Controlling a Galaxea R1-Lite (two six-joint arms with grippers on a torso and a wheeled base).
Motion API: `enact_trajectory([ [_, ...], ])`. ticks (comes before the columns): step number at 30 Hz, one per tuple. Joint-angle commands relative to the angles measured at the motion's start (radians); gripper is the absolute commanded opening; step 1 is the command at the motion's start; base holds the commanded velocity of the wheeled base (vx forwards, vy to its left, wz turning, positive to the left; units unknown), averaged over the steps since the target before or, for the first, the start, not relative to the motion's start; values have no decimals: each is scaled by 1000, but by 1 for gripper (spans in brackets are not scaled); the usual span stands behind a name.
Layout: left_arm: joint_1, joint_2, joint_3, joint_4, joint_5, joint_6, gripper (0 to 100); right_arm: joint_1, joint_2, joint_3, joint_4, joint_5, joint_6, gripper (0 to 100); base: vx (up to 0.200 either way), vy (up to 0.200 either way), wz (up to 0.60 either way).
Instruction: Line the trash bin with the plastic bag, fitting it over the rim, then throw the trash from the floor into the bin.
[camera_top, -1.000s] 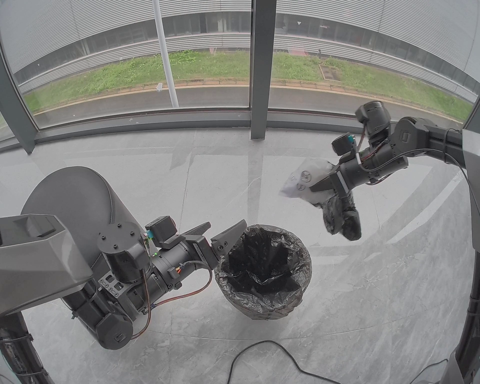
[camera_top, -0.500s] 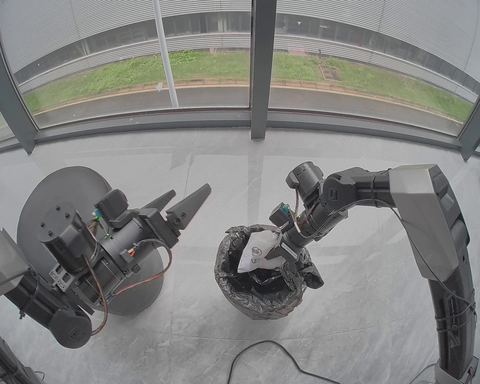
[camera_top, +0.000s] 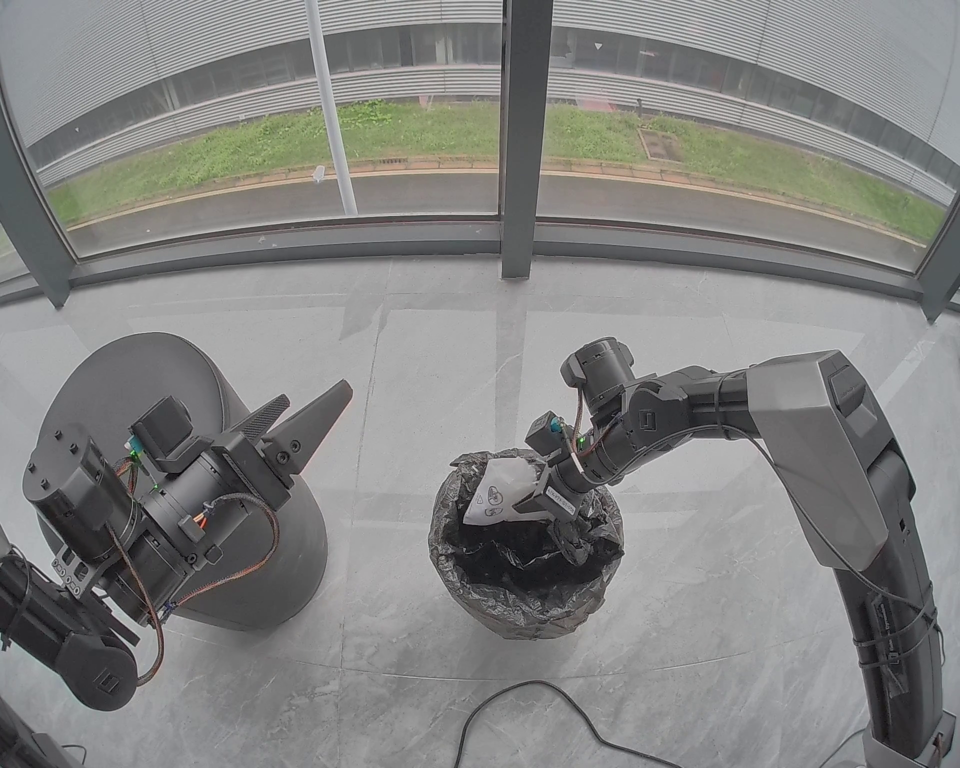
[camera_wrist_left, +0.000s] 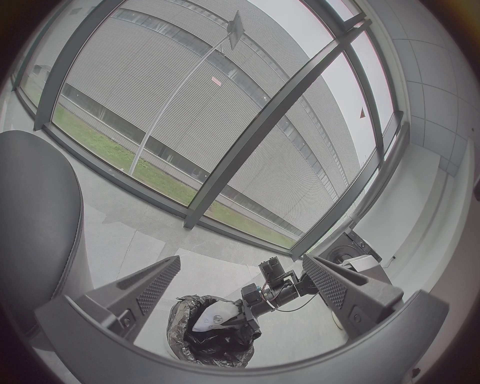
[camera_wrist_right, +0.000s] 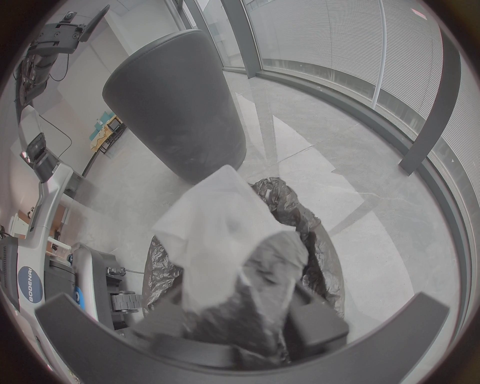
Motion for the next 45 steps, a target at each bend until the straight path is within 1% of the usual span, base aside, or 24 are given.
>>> enact_trajectory([
  [1,1,5,4,0,0,0,100,2,7,0,-36,1,2,100,0,0,0],
  [4,1,8,12,-1,0,0,100,5,2,0,-57,1,2,100,0,0,0],
  [14,2,6,11,-1,1,1,100,5,-19,0,-57,1,5,100,0,0,0],
  [18,8,-6,15,-1,1,1,100,-15,-78,0,-53,-1,14,100,0,0,0],
  [21,24,-37,43,-1,1,11,100,-47,-151,0,-34,-1,52,100,0,0,0],
  [23,24,-66,76,-1,0,24,100,-69,-220,0,39,-1,94,100,0,0,0],
  [25,24,-104,129,-1,-6,58,100,-109,-318,0,196,-4,118,100,0,0,0],
  [26,24,-126,156,-1,-11,80,100,-138,-374,0,311,-6,118,100,0,0,0],
  [27,24,-130,165,-1,-14,87,100,-149,-390,0,343,-7,118,100,0,0,0],
  [28,25,-166,215,-1,-26,123,100,-198,-493,0,561,-30,121,100,0,0,0],
  [29,27,-176,228,-1,-29,133,100,-209,-524,0,622,-39,121,100,0,0,0],
  [30,31,-213,274,0,-34,156,100,-233,-627,0,834,-68,132,100,0,0,0],
  [31,33,-233,294,0,-34,162,100,-233,-679,0,937,-72,157,100,0,0,0],
  [32,34,-269,330,0,-34,164,100,-225,-776,0,1132,-70,252,100,0,0,0],
  [33,34,-296,330,11,-31,162,100,-215,-843,0,1201,-72,336,100,0,0,0],
  [34,36,-324,330,16,-26,155,100,-195,-914,0,1201,-79,444,100,0,0,0],
  [35,37,-328,330,16,-26,155,100,-192,-924,0,1201,-81,457,100,0,0,0],
  [36,57,-364,330,22,-25,155,100,-186,-1004,0,1179,-118,582,100,0,0,0],
  [37,88,-396,330,31,-26,162,100,-202,-1070,0,1196,-197,651,100,0,0,0],
  [39,128,-440,330,48,-32,167,100,-227,-1196,0,1201,-309,678,100,0,0,0],
  [40,142,-465,330,63,-32,167,100,-235,-1265,0,1201,-337,675,100,0,0,0],
  [42,165,-516,330,108,-32,172,100,-256,-1435,0,1201,-342,652,100,0,0,0],
  [45,215,-592,330,189,-34,172,100,-324,-1747,0,1168,-340,569,100,0,0,0],
])
